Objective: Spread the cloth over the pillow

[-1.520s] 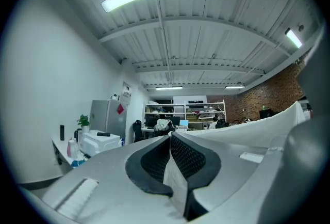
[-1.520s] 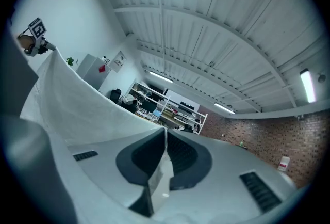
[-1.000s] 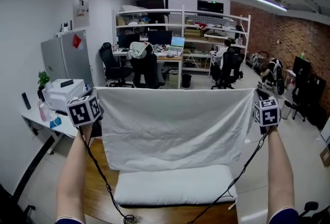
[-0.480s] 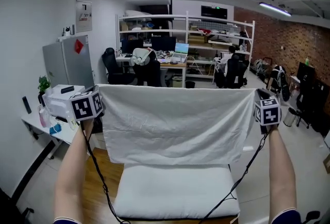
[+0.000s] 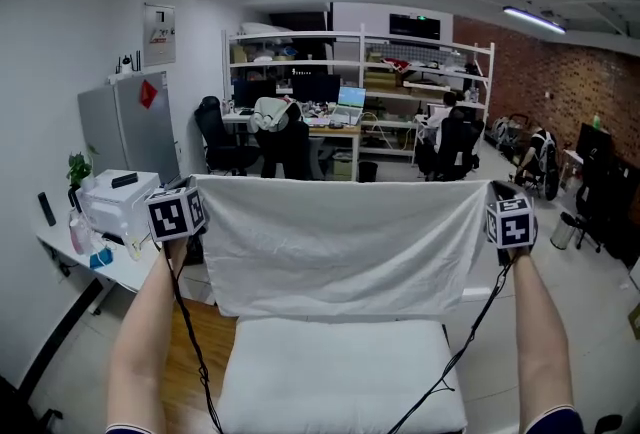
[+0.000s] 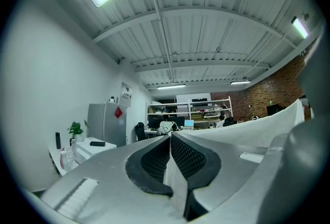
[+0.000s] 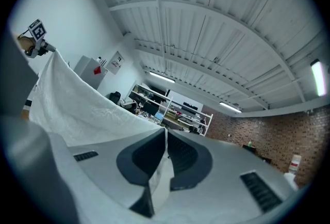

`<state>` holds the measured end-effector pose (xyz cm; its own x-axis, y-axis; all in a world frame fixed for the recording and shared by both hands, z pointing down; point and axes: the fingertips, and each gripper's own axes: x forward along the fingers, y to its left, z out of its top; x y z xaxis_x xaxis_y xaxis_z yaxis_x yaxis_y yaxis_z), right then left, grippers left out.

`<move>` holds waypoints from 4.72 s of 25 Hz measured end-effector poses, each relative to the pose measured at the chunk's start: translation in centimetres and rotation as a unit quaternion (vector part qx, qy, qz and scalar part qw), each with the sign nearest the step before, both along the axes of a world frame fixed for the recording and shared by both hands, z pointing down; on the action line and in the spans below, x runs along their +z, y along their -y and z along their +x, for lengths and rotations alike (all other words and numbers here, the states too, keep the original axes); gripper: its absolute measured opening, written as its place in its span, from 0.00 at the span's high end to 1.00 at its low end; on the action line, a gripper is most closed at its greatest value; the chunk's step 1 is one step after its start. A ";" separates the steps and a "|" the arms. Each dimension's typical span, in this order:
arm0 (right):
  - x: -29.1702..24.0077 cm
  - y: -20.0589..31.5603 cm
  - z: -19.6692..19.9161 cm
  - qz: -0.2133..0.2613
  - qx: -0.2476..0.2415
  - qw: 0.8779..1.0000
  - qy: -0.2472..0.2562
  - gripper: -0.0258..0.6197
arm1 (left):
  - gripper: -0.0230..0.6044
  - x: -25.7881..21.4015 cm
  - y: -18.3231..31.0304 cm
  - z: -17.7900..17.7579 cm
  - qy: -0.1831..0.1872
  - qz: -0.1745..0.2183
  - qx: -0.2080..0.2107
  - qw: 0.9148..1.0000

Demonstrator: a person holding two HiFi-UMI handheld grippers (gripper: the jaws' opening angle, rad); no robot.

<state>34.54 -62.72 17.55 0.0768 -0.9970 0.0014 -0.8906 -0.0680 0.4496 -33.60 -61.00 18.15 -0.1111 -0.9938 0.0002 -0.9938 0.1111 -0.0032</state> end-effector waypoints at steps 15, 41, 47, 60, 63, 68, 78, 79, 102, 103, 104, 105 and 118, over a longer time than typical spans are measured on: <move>11.1 1.5 0.4 -0.081 0.007 0.997 -0.002 0.91 | 0.93 10.1 1.8 0.8 -0.002 -0.074 0.003 0.997; 29.4 -8.0 2.4 -0.214 0.012 0.976 0.048 0.91 | 0.93 28.7 -6.2 1.7 -0.047 -0.217 -0.010 0.975; 32.2 -12.0 2.2 -0.226 0.010 0.972 0.061 0.91 | 0.93 31.2 -9.1 1.6 -0.062 -0.232 -0.014 0.971; 36.7 -19.1 2.0 -0.250 0.017 0.965 0.082 0.91 | 0.93 37.1 -16.9 1.1 -0.097 -0.267 -0.033 0.958; 37.4 -20.4 1.8 -0.255 0.017 0.963 0.085 0.91 | 0.93 38.0 -18.5 0.9 -0.104 -0.273 -0.036 0.956; 38.2 -23.1 1.8 -0.258 0.014 0.962 0.088 0.91 | 0.93 38.8 -21.2 0.6 -0.110 -0.279 -0.040 0.953; 39.3 -27.8 1.7 -0.256 -0.008 0.962 0.095 0.91 | 0.93 39.5 -26.3 0.5 -0.121 -0.271 -0.057 0.953; 39.5 -28.1 1.7 -0.255 -0.008 0.962 0.097 0.91 | 0.93 39.5 -26.6 0.6 -0.121 -0.269 -0.057 0.954; 42.9 -36.6 1.8 -0.278 0.026 0.951 0.131 0.91 | 0.93 42.4 -34.1 0.6 -0.127 -0.294 -0.048 0.946; 43.2 -36.9 1.9 -0.282 0.027 0.950 0.133 0.91 | 0.93 42.6 -34.3 0.6 -0.127 -0.297 -0.049 0.945; 43.5 -37.2 2.0 -0.285 0.028 0.949 0.133 0.91 | 0.93 42.8 -34.6 0.7 -0.126 -0.299 -0.049 0.944; 43.8 -37.4 2.1 -0.288 0.029 0.948 0.134 0.91 | 0.93 43.1 -34.9 0.8 -0.125 -0.302 -0.049 0.944; 45.5 -38.3 2.2 -0.296 0.068 0.939 0.161 0.89 | 0.90 46.0 -36.6 1.8 -0.123 -0.344 -0.040 0.930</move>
<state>36.71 -24.42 63.04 0.1028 -0.7950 0.5978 -0.9882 -0.0132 0.1524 -31.77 -24.43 64.18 -0.0969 -0.7373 0.6685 -0.9627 0.2399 0.1251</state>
